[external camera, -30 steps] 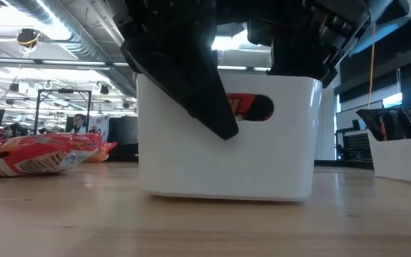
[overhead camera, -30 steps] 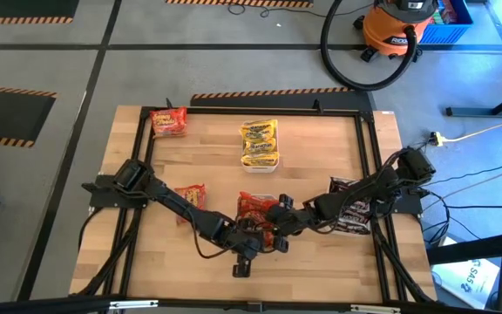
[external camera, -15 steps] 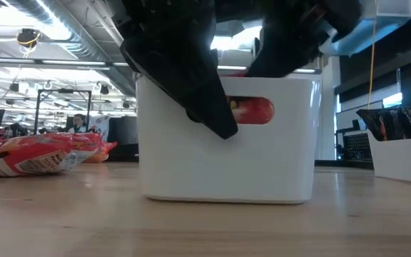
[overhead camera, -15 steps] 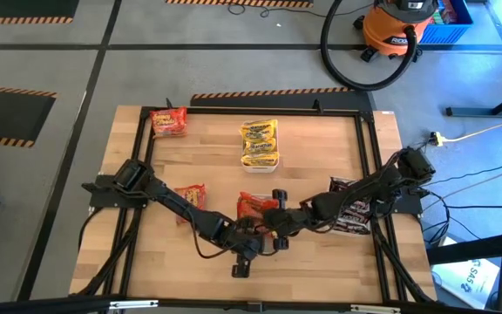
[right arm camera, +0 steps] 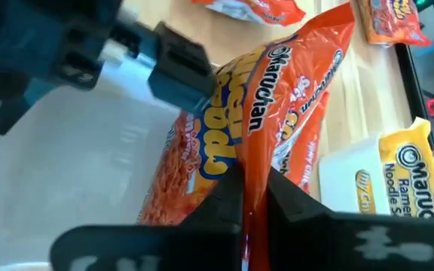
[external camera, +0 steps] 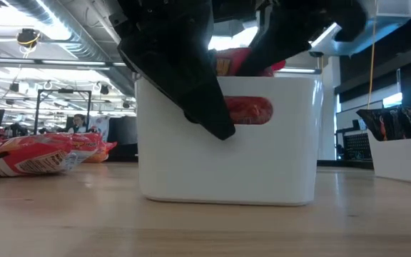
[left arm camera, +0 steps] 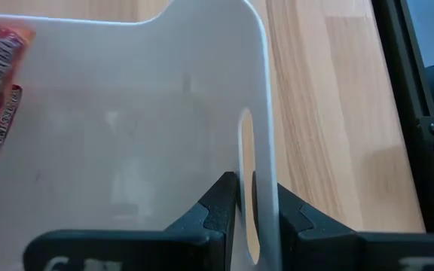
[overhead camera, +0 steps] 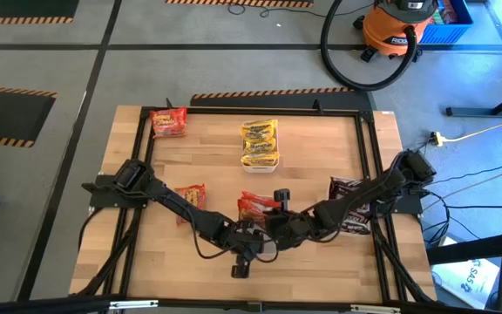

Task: Sort Maruchan noodles
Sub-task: Adjust the orange noodle pack, then put the bottom orange noodle pack into bottom white bin

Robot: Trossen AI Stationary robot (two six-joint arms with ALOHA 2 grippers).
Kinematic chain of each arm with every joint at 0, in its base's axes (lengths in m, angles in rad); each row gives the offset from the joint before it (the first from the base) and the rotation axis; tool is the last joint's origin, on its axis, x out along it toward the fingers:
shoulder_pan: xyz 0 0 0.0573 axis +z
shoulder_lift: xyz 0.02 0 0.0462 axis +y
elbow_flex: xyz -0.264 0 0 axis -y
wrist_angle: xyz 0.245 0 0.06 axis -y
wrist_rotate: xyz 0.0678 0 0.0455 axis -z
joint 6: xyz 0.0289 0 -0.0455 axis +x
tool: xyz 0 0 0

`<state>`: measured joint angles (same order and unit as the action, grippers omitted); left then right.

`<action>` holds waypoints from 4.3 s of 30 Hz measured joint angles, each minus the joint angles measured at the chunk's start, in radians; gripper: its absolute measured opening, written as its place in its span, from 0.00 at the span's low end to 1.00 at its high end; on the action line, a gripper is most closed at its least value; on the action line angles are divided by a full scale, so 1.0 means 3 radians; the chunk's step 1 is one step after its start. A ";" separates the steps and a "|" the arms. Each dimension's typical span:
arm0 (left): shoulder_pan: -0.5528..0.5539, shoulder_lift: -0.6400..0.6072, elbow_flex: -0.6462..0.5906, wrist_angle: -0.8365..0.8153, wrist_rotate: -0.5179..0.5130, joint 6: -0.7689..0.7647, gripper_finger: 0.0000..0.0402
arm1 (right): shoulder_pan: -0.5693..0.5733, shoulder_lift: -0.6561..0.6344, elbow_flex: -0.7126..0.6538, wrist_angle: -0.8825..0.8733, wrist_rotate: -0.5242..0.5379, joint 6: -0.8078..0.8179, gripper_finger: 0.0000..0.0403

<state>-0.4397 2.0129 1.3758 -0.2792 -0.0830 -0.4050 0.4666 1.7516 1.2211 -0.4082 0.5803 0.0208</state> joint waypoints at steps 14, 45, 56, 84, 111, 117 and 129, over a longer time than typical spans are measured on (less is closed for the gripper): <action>0.0020 0.0000 -0.0001 -0.0001 -0.0014 0.0049 0.10 | -0.0005 0.0263 -0.0020 0.0073 -0.0226 0.0053 0.02; 0.0020 0.0000 -0.0001 0.0029 0.0129 0.0077 0.26 | -0.0006 0.0243 0.0439 -0.0594 -0.0490 0.0173 0.58; 0.0029 -0.0389 -0.0001 -0.0229 0.0031 0.0240 0.31 | 0.0182 0.0236 0.0668 -0.1112 -0.0356 0.0383 0.54; -0.0143 -0.3107 -0.2220 -0.1136 -0.0851 -0.1703 0.31 | -0.0002 0.0015 0.0681 -0.0659 -0.0262 0.0957 0.45; -0.0130 -0.3134 -0.2812 -0.1359 -0.0839 -0.1402 0.31 | -0.1433 0.1022 0.0953 0.1883 -0.1951 0.1743 0.78; -0.0204 -0.3142 -0.3000 -0.0972 -0.0915 -0.1427 0.31 | -0.1563 0.1601 0.1747 0.1190 -0.2260 0.1820 0.78; -0.0249 -0.3137 -0.3133 -0.0687 -0.1099 -0.1434 0.31 | -0.1575 0.1977 0.2219 0.0371 -0.2349 0.2167 0.78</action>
<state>-0.5144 1.0718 0.4358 -0.4854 -0.4126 -0.8352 -0.0059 2.3447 1.8867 -0.2967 -0.1243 0.6709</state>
